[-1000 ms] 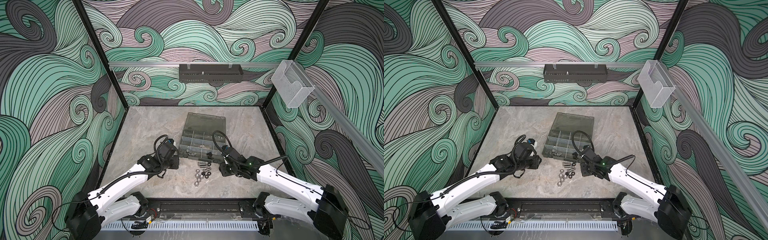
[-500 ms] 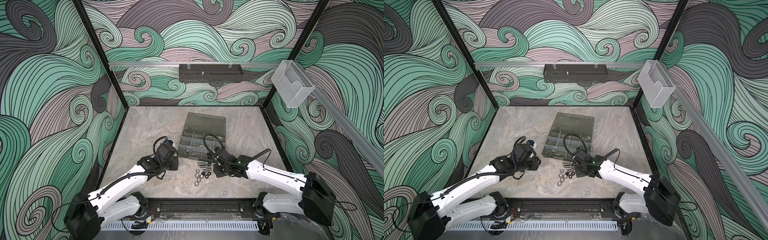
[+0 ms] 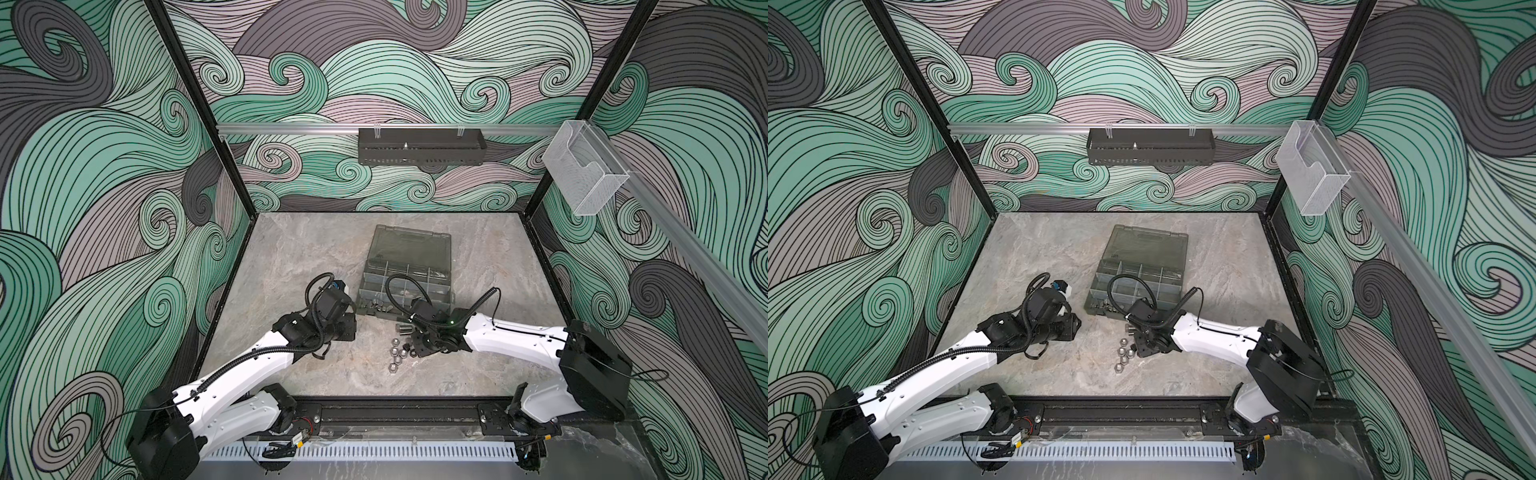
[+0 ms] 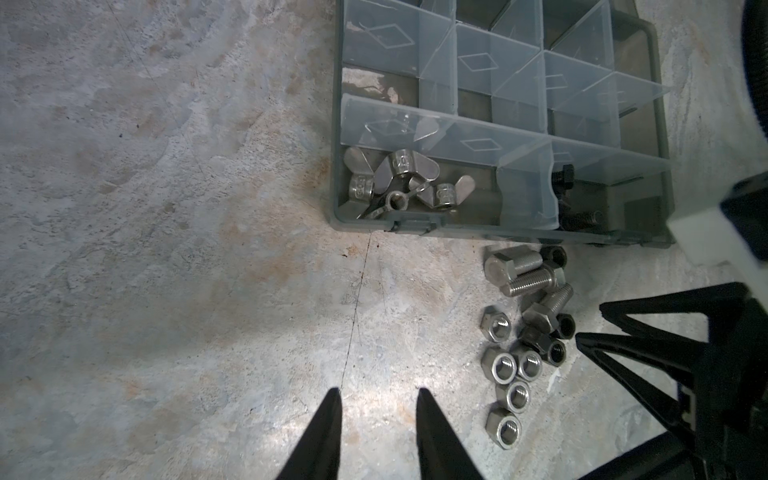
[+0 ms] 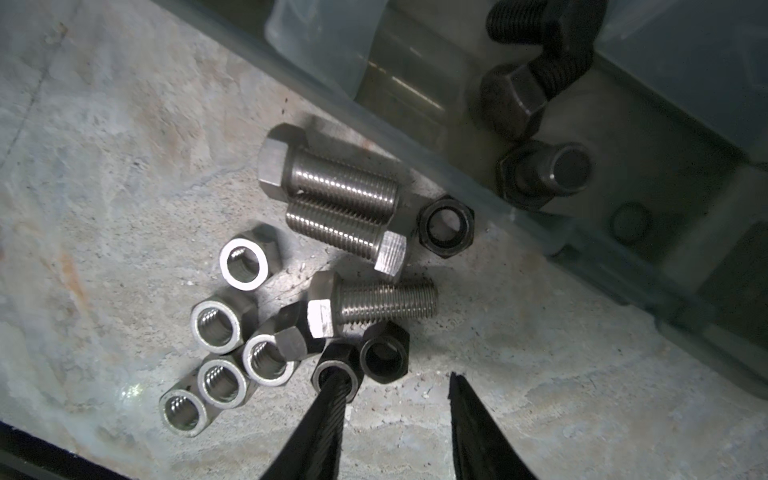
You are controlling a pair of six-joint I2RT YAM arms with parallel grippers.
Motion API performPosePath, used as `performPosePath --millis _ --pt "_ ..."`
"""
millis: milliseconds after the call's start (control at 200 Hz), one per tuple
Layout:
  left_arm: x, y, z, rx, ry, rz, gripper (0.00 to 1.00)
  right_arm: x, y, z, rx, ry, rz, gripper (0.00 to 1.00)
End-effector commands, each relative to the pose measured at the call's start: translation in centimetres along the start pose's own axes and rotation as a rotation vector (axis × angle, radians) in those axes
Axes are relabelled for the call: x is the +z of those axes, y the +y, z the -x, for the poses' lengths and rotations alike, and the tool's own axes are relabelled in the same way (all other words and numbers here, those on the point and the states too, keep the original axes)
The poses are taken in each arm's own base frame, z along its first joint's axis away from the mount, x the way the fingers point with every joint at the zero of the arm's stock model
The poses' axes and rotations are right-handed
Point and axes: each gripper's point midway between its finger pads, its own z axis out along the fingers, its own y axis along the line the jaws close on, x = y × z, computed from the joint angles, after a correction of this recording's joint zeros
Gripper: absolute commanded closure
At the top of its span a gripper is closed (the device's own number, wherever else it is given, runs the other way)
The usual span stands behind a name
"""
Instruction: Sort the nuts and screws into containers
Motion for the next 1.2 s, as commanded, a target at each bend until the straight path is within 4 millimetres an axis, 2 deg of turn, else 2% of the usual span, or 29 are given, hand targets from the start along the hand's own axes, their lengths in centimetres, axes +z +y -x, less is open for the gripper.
performPosePath --millis 0,145,580,771,1066,1196 --pt "-0.2 0.7 -0.3 -0.022 0.004 0.023 0.66 0.0 0.1 0.6 0.01 -0.014 -0.018 0.58" --pt "-0.2 0.8 -0.4 -0.026 0.004 0.022 0.66 0.3 -0.2 0.5 0.018 -0.01 -0.035 0.59" --pt "-0.4 0.7 -0.5 -0.041 0.003 0.013 0.65 0.8 0.8 1.4 0.008 -0.016 -0.023 0.6" --pt "-0.5 0.8 -0.6 -0.04 0.005 0.016 0.65 1.6 0.2 0.6 0.013 0.013 -0.05 0.62" --pt "-0.4 0.8 -0.7 -0.044 0.003 0.012 0.65 1.6 -0.9 -0.2 0.022 0.014 -0.081 0.63" --pt "-0.5 0.8 -0.6 -0.042 0.003 0.012 0.65 2.1 -0.8 -0.4 0.023 0.028 -0.082 0.64"
